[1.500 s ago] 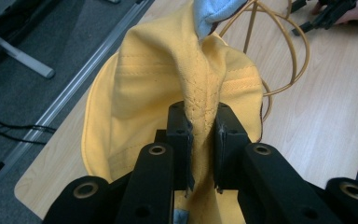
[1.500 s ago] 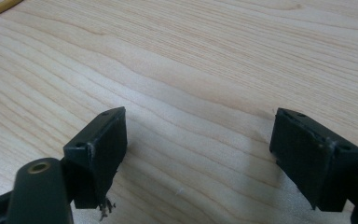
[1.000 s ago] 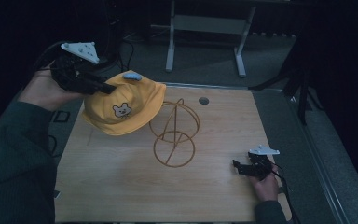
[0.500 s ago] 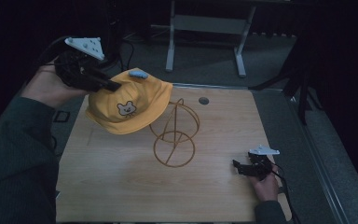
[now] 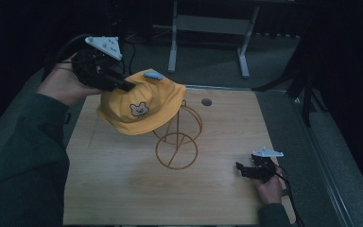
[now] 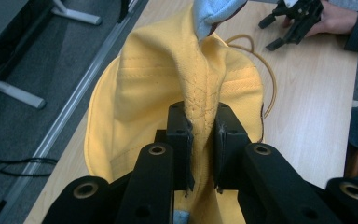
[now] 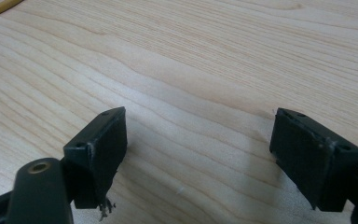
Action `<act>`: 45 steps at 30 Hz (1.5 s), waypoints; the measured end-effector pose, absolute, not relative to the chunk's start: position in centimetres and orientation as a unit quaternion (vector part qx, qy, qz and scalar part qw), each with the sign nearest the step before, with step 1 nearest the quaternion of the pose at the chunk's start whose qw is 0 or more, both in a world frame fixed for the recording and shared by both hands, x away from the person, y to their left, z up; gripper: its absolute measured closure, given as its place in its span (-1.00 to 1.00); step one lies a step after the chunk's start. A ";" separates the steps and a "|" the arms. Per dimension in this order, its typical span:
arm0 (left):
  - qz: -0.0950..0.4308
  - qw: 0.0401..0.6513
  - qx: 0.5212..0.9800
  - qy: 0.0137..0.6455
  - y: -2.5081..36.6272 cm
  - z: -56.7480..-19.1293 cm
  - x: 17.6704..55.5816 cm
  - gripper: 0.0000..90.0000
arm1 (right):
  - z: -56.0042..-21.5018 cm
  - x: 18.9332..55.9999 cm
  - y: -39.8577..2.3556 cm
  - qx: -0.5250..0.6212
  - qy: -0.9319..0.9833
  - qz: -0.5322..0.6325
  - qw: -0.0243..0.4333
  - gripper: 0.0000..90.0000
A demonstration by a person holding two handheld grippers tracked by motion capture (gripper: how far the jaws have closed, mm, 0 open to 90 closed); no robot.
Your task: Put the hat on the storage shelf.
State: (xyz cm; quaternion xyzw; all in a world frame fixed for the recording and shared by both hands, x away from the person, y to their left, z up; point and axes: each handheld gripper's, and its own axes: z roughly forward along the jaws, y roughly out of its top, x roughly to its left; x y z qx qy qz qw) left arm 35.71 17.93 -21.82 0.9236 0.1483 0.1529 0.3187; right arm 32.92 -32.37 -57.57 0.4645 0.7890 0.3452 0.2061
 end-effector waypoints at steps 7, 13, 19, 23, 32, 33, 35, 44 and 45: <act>0.144 0.322 0.926 0.131 16.0 -22.0 36.2 0.75 | -57.5 32.9 -32.4 0.464 0.790 0.344 0.206 -0.58; 0.136 0.321 0.930 0.120 14.0 -22.6 37.1 0.74 | -57.5 32.9 -32.4 0.464 0.790 0.344 0.206 -0.58; 0.134 0.314 0.932 0.121 11.8 -23.8 38.3 0.73 | -57.5 32.9 -32.4 0.464 0.790 0.344 0.205 -0.58; 0.134 0.316 0.932 0.118 10.3 -24.8 39.0 0.72 | -57.5 32.9 -32.4 0.464 0.790 0.344 0.205 -0.58; 0.142 0.307 0.933 0.120 7.5 -27.2 40.2 0.70 | -57.5 32.9 -32.4 0.464 0.790 0.344 0.204 -0.58; 0.142 0.305 0.934 0.120 7.2 -27.5 40.3 0.70 | -57.5 32.9 -32.4 0.464 0.790 0.344 0.204 -0.58; 0.140 0.301 0.936 0.116 6.4 -28.4 40.5 0.69 | -57.5 32.8 -32.4 0.465 0.790 0.344 0.203 -0.58; 0.128 0.300 0.938 0.114 6.3 -29.7 40.2 0.54 | -57.5 32.8 -32.4 0.465 0.790 0.345 0.203 -0.58; 0.128 0.300 0.938 0.114 6.3 -29.7 40.2 0.49 | -57.5 32.8 -32.4 0.465 0.790 0.345 0.203 -0.58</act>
